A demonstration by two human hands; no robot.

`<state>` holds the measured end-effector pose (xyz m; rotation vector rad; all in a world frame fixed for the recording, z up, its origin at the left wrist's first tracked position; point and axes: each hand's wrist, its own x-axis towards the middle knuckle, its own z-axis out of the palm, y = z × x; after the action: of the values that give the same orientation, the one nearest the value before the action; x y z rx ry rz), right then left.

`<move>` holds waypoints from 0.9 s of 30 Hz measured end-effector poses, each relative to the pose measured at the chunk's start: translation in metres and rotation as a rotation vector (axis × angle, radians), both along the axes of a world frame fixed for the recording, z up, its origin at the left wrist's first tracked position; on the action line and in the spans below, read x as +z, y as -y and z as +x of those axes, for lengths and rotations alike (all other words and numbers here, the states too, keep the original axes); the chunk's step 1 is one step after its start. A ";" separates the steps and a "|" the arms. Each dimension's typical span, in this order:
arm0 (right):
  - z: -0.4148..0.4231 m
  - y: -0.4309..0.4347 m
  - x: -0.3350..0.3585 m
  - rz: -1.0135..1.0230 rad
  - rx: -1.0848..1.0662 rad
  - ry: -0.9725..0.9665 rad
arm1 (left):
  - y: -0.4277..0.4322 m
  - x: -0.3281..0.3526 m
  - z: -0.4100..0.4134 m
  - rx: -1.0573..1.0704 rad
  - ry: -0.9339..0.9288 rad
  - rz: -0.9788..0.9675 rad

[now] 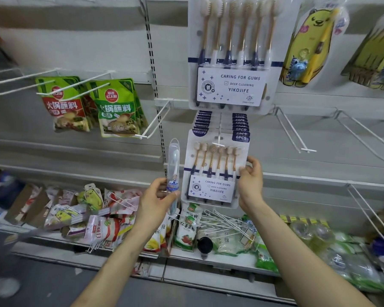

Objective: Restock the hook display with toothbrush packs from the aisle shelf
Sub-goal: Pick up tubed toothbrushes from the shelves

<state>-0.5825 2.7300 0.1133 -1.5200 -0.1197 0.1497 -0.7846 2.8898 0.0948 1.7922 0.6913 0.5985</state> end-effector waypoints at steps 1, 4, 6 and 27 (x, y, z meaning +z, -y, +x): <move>0.003 -0.003 -0.001 -0.001 -0.005 0.002 | -0.002 0.000 0.000 -0.006 -0.005 0.003; 0.009 -0.007 -0.005 -0.036 -0.040 -0.009 | -0.007 -0.003 -0.002 -0.032 -0.025 -0.008; 0.010 -0.008 -0.007 -0.058 -0.073 -0.020 | -0.010 -0.004 -0.005 -0.062 -0.032 -0.018; -0.075 0.203 0.065 0.087 0.003 0.135 | 0.196 0.033 0.074 -0.664 0.064 -0.024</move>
<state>-0.6575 2.5274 0.1784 -1.4424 -0.2335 0.0437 -0.7108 2.6939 0.1277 1.8304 0.0347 0.1929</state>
